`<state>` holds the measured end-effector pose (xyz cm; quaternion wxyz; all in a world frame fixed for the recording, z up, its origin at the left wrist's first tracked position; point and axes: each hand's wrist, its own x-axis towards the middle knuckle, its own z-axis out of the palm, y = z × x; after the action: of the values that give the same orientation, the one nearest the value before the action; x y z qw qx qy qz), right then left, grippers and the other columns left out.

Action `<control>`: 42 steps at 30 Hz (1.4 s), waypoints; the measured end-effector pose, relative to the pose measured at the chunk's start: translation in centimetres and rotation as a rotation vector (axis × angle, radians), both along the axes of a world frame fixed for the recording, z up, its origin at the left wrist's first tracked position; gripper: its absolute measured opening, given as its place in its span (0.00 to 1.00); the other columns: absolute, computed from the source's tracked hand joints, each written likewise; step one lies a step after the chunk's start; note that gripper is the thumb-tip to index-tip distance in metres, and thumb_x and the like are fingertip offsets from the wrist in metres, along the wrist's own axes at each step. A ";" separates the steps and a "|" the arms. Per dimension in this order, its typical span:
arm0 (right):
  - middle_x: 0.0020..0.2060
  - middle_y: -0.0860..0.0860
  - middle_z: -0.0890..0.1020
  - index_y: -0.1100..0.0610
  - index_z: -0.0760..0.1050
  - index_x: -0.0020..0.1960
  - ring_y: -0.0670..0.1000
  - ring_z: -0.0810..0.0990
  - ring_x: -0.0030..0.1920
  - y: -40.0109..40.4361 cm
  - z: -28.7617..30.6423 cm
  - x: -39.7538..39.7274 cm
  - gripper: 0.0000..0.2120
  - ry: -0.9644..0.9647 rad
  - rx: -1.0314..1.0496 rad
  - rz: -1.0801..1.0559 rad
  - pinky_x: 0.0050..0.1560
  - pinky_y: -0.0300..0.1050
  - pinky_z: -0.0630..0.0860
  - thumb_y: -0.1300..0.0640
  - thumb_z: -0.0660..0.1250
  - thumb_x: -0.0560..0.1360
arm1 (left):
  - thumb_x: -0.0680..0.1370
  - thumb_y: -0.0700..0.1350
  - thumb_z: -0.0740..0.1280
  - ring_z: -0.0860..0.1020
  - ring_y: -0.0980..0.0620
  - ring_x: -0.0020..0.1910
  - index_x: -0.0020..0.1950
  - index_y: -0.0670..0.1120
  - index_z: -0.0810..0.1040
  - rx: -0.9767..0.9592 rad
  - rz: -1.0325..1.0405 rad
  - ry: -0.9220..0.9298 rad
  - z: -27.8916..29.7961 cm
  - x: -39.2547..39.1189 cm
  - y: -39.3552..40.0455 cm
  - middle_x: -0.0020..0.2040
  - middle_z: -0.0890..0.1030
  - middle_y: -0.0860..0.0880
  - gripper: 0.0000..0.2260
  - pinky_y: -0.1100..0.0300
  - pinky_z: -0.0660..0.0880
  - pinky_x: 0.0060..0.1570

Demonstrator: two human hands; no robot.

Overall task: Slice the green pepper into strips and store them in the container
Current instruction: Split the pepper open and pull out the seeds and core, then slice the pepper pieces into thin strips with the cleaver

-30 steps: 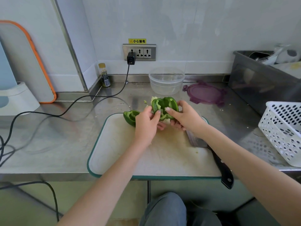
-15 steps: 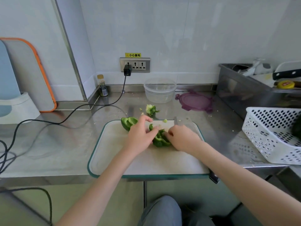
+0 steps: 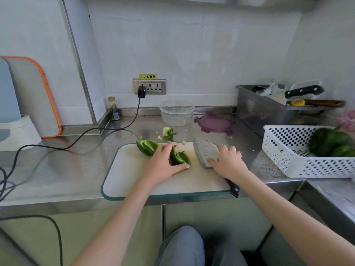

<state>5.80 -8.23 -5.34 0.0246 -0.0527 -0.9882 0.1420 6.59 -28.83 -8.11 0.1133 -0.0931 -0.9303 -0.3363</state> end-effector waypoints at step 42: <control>0.35 0.58 0.80 0.58 0.70 0.43 0.51 0.74 0.24 0.9 3.7 -6.1 0.10 -0.062 -0.059 0.236 0.25 0.40 0.70 0.53 0.59 0.80 | 0.62 0.52 0.80 0.73 0.62 0.60 0.64 0.65 0.69 0.473 -0.034 -0.177 -0.9 -0.9 -1.5 0.57 0.77 0.62 0.35 0.64 0.69 0.59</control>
<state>-0.28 -7.37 -1.60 -0.0244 0.0587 -0.9832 0.1711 5.72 -30.30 -8.99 0.0443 -0.0501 -0.8304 -0.5532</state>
